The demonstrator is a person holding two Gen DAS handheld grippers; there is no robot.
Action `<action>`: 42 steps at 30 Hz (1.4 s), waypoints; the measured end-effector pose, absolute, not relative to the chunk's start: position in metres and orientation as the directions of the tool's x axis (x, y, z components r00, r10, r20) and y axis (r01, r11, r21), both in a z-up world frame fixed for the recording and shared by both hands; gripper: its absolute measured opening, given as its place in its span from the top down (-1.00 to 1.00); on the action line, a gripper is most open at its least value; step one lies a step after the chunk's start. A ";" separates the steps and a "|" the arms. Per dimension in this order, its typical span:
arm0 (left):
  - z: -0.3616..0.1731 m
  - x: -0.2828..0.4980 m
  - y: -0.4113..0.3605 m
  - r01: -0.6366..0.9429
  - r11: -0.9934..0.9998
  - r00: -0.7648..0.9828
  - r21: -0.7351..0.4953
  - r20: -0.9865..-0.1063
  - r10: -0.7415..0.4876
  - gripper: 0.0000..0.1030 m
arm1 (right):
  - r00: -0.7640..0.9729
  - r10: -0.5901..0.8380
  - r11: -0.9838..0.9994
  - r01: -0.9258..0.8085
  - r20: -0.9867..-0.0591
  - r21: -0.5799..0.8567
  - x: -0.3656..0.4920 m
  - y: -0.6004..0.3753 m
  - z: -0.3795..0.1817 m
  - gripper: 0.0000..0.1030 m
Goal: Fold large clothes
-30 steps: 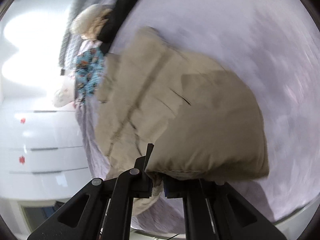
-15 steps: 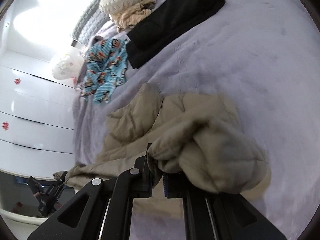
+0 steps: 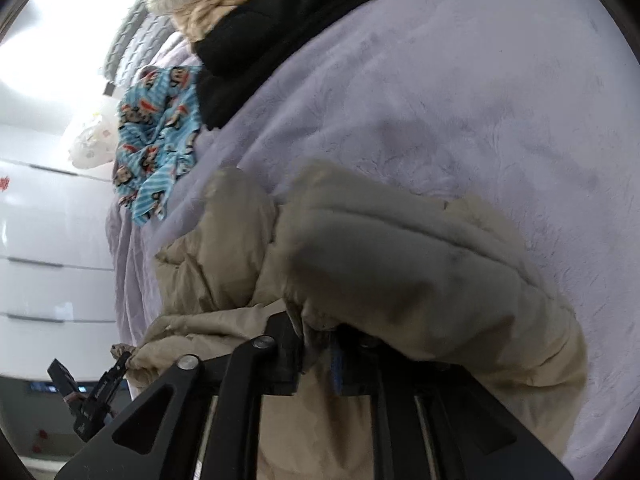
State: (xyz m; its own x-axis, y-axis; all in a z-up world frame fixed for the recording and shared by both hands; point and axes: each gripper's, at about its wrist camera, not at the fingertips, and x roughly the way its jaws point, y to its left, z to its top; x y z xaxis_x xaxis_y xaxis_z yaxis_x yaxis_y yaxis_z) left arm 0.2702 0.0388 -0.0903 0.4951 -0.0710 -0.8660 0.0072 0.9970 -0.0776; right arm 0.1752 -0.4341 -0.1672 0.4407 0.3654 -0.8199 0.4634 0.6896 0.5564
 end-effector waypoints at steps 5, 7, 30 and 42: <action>-0.076 0.256 0.041 0.017 0.998 0.545 -0.053 -0.836 -0.054 -1.00 | 0.493 0.388 0.692 0.403 -0.779 0.599 0.167 -0.436 -0.145 -0.77; -0.078 0.254 0.040 0.019 0.999 0.542 -0.051 -0.839 -0.053 -1.00 | 0.492 0.381 0.711 0.386 -0.783 0.588 0.166 -0.434 -0.141 -0.77; -0.192 0.321 -0.012 0.063 0.996 0.474 0.064 -0.880 0.026 -0.03 | 0.354 0.151 0.904 0.327 -0.923 0.274 0.219 -0.438 -0.221 -0.79; -0.155 0.317 0.023 0.017 0.996 0.490 0.090 -0.869 0.070 -0.17 | 0.385 0.157 0.868 0.385 -0.909 0.313 0.211 -0.452 -0.193 -0.83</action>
